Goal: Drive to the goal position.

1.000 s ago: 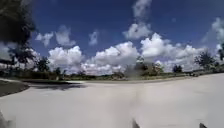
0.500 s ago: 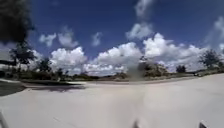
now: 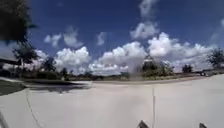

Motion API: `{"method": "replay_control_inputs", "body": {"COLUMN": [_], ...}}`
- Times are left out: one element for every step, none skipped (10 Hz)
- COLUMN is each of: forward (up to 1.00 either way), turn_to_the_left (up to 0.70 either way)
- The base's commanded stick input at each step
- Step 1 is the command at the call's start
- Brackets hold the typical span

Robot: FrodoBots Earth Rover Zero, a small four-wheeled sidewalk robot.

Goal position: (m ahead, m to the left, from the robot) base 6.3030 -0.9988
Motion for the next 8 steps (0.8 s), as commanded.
{"method": "replay_control_inputs", "body": {"forward": [0.7, 0.7, 0.7, 0.7, 0.7, 0.7, 0.7, 0.7], "turn_to_the_left": [0.0, 0.0, 0.0, 0.0, 0.0, 0.0, 0.0, 0.0]}}
